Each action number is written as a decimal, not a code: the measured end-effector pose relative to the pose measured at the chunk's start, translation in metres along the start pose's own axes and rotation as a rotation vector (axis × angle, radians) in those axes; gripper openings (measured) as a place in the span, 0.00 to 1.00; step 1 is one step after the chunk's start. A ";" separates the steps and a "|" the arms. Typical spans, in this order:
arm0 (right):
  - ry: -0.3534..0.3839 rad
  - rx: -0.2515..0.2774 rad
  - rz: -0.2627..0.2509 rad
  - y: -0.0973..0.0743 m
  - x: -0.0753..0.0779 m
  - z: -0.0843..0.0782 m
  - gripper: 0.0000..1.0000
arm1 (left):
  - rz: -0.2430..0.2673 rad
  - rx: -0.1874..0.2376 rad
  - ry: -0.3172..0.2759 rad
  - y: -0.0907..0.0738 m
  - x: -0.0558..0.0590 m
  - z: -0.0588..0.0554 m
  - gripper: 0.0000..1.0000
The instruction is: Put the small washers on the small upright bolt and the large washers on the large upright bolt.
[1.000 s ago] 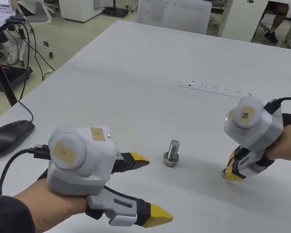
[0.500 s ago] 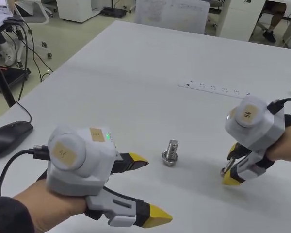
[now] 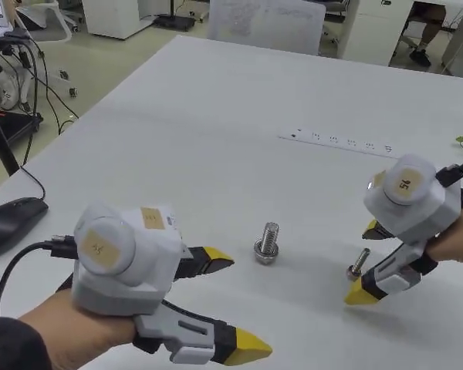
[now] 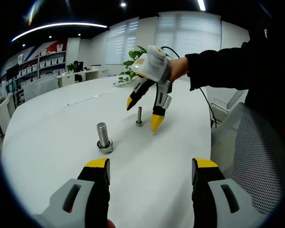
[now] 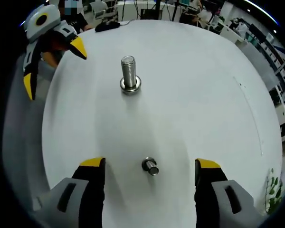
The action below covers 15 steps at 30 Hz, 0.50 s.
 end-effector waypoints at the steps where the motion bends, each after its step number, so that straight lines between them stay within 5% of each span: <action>1: 0.004 0.015 -0.003 -0.001 -0.001 0.000 0.80 | 0.000 0.001 0.000 0.000 0.000 0.000 0.69; 9: 0.018 0.114 -0.058 -0.005 -0.003 -0.004 1.00 | 0.000 0.005 -0.001 0.000 0.000 0.001 0.70; 15: 0.017 0.169 -0.092 -0.012 -0.008 -0.006 1.00 | 0.001 0.007 -0.002 0.000 0.000 0.001 0.70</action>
Point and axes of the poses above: the centre of the closed fingertips' face, and the gripper's own axes: y roughly forward along the fingers, x roughly to its right, z roughly out of its top, the point moved 10 cm from there along -y, roughly backward along the fingers, and after that the axes turned 14 degrees about z, right-handed, at the moved point
